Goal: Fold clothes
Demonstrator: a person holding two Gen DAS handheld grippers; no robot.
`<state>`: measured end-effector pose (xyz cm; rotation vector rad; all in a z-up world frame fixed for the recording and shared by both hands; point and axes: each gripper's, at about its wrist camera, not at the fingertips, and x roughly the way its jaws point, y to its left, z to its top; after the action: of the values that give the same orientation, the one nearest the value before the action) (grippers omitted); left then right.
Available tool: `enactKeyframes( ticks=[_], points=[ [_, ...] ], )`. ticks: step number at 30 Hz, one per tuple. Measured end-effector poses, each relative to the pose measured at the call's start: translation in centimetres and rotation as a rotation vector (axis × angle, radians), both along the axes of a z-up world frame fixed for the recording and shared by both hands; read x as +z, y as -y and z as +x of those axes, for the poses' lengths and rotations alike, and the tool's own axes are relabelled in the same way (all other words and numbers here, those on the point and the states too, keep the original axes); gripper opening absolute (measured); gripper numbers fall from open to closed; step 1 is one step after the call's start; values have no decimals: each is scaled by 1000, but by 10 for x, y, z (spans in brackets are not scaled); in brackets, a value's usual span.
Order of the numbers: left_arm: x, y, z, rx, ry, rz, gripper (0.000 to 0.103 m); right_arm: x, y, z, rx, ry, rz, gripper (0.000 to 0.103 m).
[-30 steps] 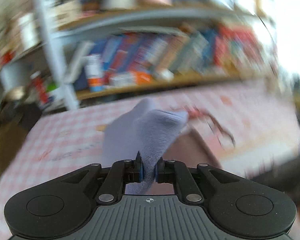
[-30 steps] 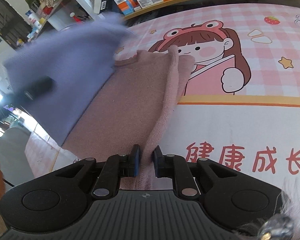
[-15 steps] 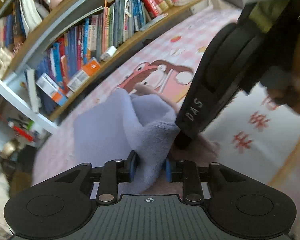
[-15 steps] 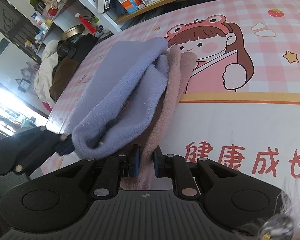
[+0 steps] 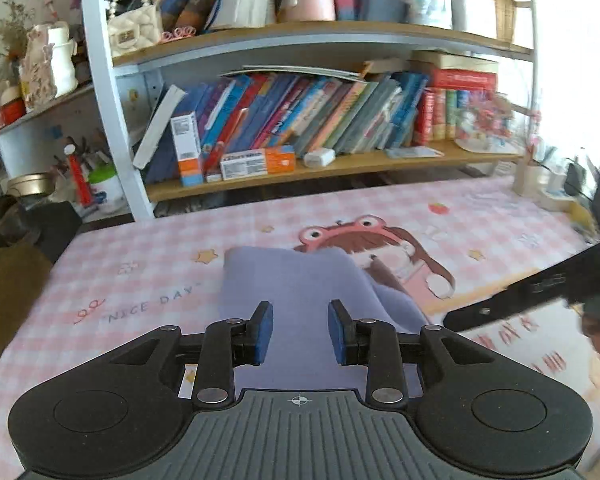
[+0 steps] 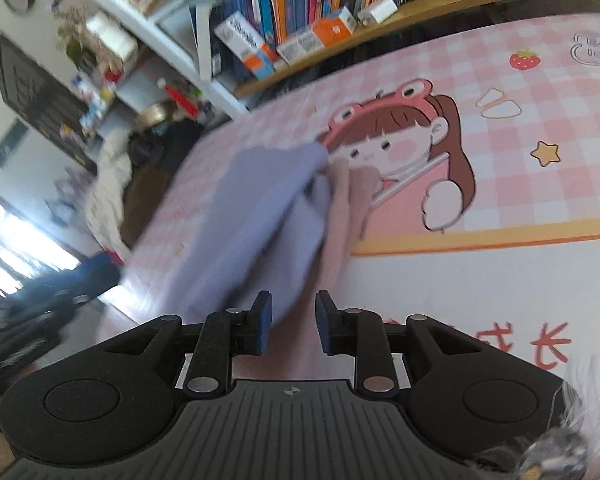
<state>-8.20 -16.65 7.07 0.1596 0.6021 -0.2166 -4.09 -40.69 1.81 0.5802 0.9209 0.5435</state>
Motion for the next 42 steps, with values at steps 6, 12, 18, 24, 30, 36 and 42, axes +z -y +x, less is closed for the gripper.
enactKeyframes(
  ticks=[6, 12, 18, 24, 30, 36, 42],
  points=[
    [-72, 41, 6, -145, -161, 127, 25, 2, -8, 20, -33, -6, 27, 30],
    [-73, 37, -2, -168, -148, 107, 25, -3, -23, 68, -74, -7, -35, 26],
    [-73, 37, -4, -183, -142, 123, 25, -17, -42, 99, -64, -28, -213, 14],
    [-73, 34, -2, -199, -143, 119, 25, -24, -49, 107, -9, -16, -200, 15],
    [-73, 33, -2, -207, -145, 113, 25, -6, -47, 96, -56, 95, -221, 4],
    [-74, 33, -1, -203, -146, 108, 26, -8, -53, 89, -111, 122, -310, 3],
    [-75, 33, -1, -201, -140, 101, 26, -9, -38, 88, -190, 82, -268, 11]
  ],
)
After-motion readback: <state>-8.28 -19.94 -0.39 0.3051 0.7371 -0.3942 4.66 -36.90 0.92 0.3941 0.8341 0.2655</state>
